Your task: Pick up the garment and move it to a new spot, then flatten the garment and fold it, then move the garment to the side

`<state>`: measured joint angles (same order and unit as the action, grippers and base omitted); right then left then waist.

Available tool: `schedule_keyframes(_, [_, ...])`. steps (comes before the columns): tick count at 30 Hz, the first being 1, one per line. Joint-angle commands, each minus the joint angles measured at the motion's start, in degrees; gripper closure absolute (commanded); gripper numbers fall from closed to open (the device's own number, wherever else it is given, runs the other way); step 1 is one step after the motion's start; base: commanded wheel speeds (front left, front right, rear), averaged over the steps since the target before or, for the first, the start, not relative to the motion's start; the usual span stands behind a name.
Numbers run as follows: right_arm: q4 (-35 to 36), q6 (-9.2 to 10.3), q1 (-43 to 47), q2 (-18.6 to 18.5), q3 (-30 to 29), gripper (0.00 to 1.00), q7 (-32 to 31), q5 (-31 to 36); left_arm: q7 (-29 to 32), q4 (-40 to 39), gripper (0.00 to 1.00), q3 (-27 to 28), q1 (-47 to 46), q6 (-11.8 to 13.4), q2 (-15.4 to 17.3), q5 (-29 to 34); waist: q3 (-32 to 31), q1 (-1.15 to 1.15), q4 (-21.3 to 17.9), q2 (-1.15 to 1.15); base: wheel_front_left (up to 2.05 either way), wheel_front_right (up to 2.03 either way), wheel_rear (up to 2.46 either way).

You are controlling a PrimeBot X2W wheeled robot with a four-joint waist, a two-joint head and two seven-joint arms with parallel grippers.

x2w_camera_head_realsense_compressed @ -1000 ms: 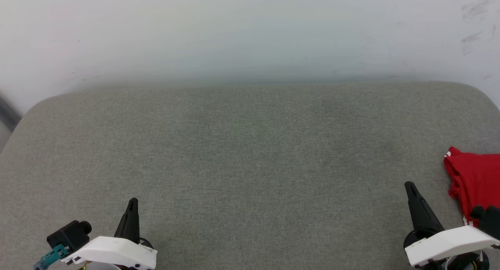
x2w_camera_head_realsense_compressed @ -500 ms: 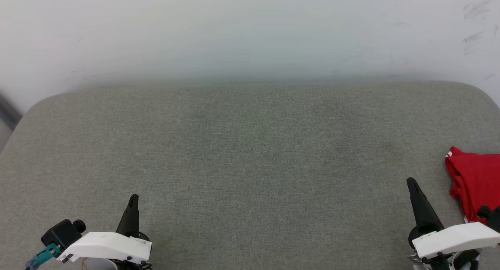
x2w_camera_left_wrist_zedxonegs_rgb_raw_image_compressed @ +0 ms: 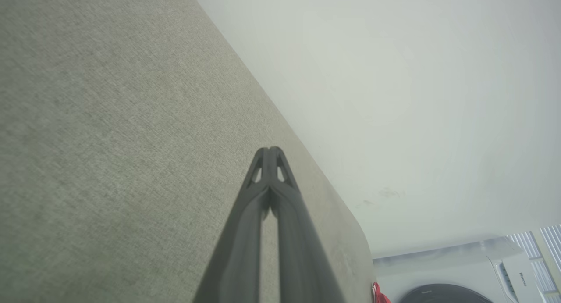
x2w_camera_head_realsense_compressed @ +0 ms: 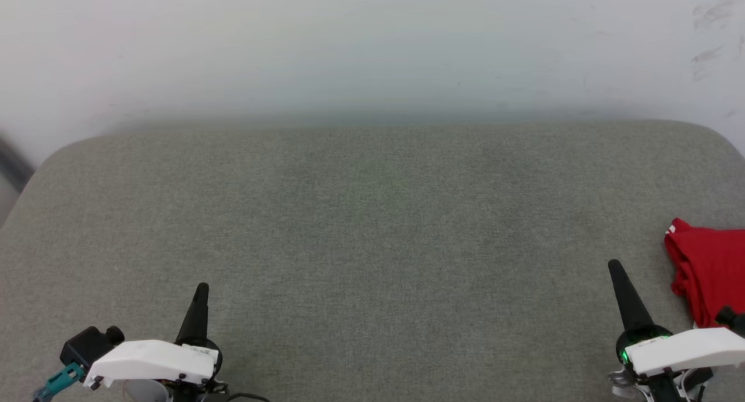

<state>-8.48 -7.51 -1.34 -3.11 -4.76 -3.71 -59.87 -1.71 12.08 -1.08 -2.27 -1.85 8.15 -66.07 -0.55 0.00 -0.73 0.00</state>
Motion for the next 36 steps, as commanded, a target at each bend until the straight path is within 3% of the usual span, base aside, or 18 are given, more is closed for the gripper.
schedule_keyframes(1, [0.1, 0.01, -1.5, 0.1, -0.2, 1.00, -0.2, -1.8, 0.4, -0.3, 1.00, 0.7, -1.4, -0.4, -0.2, -1.4, 0.0, 0.00, 0.0, 0.00, 0.00, 0.00, 0.00])
schedule_keyframes(36, [-3.4, 0.02, -3.8, 0.2, -1.2, 1.00, -1.9, -20.3, 5.1, 1.1, 1.00, 4.9, -3.3, -3.8, -3.2, -16.5, 0.4, 0.00, 0.4, 0.00, 0.00, 0.00, 0.00])
